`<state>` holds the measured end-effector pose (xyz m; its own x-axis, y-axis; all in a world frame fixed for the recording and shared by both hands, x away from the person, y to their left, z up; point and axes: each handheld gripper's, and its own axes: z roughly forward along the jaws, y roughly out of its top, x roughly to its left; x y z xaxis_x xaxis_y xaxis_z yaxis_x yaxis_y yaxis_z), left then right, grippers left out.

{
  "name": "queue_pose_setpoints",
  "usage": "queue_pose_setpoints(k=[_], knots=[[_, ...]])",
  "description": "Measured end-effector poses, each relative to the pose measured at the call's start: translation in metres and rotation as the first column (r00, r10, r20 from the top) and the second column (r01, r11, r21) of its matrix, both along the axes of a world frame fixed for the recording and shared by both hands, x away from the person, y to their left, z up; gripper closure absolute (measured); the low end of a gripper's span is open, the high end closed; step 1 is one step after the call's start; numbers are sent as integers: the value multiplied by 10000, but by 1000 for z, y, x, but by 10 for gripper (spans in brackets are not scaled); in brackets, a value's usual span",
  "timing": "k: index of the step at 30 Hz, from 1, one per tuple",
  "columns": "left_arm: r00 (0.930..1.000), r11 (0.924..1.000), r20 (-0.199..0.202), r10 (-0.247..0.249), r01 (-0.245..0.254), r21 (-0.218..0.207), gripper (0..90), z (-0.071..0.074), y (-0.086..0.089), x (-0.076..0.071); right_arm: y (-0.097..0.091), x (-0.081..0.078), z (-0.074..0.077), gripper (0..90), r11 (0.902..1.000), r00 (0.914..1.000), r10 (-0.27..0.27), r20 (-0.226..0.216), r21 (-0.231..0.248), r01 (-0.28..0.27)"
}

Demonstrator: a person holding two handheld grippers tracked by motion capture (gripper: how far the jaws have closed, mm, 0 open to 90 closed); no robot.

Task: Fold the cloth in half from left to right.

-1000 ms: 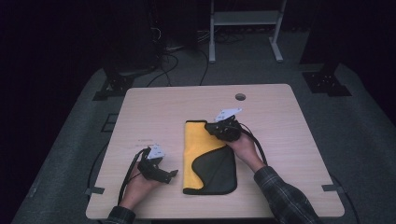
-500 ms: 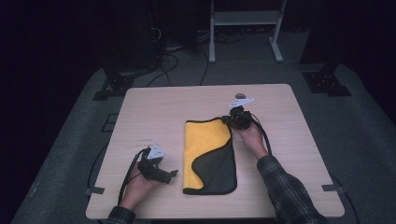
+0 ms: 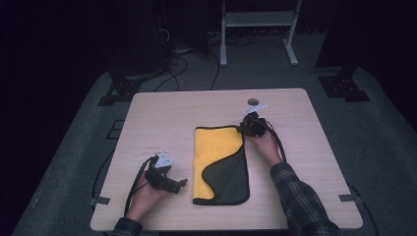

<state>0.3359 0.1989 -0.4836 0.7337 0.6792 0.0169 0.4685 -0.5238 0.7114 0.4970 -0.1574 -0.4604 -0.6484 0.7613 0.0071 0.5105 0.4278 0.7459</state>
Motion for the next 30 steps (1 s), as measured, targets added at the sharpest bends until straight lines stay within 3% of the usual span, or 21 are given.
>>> queue_pose_setpoints(k=[3,8,12,17,23,30], knots=[[10000,10000,-1,-1,1,2,0,0,0,0,-2,-8,15,650,9992,9992,221,334,326,-232],[10000,10000,-3,2,-2,-3,0,0,0,0,3,-30,33,625,9936,9955,841,441,724,-871],[10000,10000,-14,-8,8,16,0,0,0,0,8,-42,36,619,9893,9920,1200,402,792,-1229],[10000,10000,-18,-8,8,24,0,0,0,0,22,-68,36,612,9754,9793,1995,348,889,-2018],[10000,10000,-1,24,-24,-31,0,0,0,0,35,-85,33,594,9593,9642,2632,308,977,-2650],[10000,10000,-28,-3,3,12,0,0,0,0,57,-108,24,486,9396,9441,3295,-68,1004,-3272]])
